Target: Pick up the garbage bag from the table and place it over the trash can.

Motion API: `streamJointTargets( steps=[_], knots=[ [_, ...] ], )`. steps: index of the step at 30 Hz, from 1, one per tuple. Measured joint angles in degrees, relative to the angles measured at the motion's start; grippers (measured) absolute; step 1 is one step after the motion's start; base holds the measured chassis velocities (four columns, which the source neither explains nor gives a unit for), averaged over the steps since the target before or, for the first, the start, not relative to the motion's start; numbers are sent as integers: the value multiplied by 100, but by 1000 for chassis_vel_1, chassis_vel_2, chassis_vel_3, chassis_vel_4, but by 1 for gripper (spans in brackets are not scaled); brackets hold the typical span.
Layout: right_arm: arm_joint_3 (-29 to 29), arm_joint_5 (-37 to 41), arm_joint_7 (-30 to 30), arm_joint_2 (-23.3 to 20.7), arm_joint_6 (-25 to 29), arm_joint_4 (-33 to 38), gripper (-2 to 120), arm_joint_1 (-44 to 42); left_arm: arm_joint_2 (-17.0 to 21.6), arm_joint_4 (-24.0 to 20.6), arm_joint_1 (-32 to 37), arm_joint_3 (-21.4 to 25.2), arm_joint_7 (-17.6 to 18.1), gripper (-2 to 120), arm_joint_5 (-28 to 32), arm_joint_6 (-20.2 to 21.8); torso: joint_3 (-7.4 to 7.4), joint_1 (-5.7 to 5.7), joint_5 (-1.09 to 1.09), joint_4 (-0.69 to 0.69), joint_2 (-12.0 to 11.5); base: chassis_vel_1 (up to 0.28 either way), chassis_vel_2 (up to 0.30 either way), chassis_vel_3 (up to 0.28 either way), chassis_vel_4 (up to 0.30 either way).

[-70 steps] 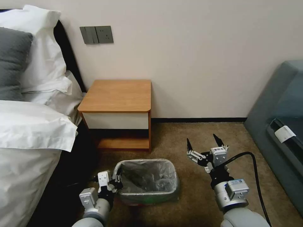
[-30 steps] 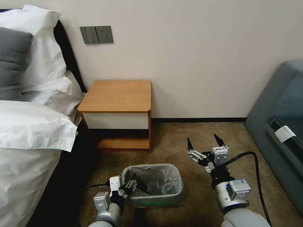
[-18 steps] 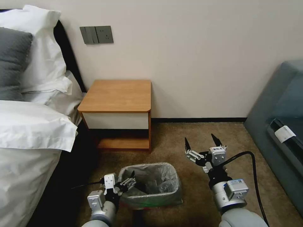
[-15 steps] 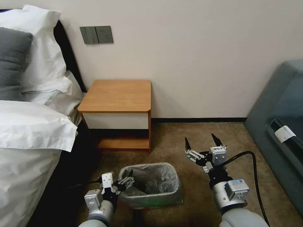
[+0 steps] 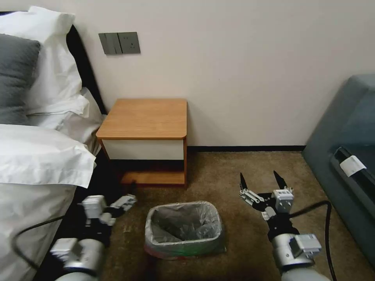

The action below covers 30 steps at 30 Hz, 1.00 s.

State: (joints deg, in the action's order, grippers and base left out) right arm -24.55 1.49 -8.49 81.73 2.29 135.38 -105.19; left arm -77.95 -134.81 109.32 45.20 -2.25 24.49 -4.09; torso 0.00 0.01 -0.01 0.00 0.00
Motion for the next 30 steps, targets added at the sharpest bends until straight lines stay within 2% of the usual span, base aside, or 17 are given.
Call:
streamJointTargets(
  steps=[1,4,7,15,19,30],
  knots=[
    [0,0,0,0,0,0,100,0,0,0,0,0,0,100,0,0,0,0,0,0,0,0,0,0,0],
    [-36,-187,57,157,300,90,100,-241,-105,-214,504,444,-195,100,224,-266,0,0,0,1,0,0,0,0,0],
    [-71,-236,66,165,444,141,100,-400,-118,-361,811,523,-213,100,416,-298,0,0,1,1,0,0,0,0,0],
    [-40,-410,-5,248,676,216,100,-604,-115,-516,1107,316,-187,100,287,-273,0,-1,1,0,0,0,0,0,0],
    [-53,-518,-16,360,747,228,100,-661,-70,-567,1157,257,-148,100,77,-226,0,0,1,0,0,0,0,0,0],
    [-42,-588,-38,368,775,224,100,-679,-58,-575,1158,234,-126,100,27,-194,0,0,1,0,0,0,0,0,0]
  ],
)
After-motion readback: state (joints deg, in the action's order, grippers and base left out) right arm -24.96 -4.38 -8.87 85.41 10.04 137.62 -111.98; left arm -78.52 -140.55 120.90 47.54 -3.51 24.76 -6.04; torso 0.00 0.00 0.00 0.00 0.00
